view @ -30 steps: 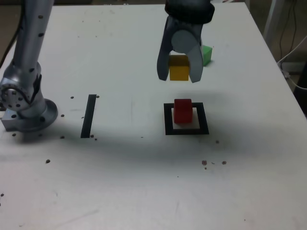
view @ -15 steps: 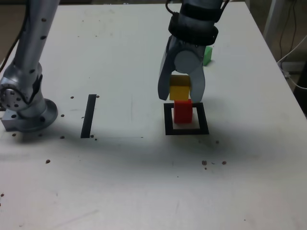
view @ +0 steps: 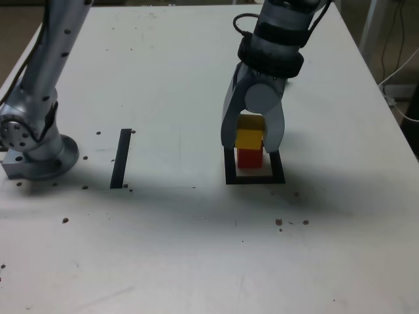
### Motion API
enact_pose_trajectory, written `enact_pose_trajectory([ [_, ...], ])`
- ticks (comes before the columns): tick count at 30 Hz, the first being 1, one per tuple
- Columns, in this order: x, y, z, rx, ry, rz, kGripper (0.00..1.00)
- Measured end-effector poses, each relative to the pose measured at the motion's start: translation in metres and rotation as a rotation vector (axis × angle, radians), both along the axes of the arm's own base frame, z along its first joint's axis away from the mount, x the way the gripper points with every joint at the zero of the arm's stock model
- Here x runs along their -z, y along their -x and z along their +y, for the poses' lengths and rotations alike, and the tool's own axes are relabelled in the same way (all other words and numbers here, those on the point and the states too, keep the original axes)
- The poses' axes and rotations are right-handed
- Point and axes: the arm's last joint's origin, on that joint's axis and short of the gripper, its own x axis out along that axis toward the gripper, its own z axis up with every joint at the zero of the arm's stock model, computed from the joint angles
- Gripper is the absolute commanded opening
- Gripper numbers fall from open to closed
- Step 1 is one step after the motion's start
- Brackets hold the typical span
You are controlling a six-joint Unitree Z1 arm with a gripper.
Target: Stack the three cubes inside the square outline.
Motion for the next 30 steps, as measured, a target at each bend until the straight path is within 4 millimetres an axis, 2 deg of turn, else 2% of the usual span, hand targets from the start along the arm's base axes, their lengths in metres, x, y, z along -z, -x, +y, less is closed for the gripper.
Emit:
enact_pose_trajectory([
  [9, 0.006, -0.004, 0.004, -0.003, -0.003, 0.002, 0.25],
  [11, 0.007, -0.005, 0.005, -0.003, -0.004, 0.001, 0.30],
  [13, 0.008, -0.005, 0.006, -0.002, -0.006, -0.003, 0.44],
  [17, 0.008, -0.006, 0.007, 0.003, -0.004, -0.012, 0.85],
  [19, 0.008, -0.007, 0.007, 0.005, -0.004, -0.016, 0.96],
  [21, 0.009, -0.007, 0.007, 0.005, -0.004, -0.017, 0.99],
  [30, 0.012, -0.003, 0.008, 0.007, -0.009, -0.005, 0.99],
])
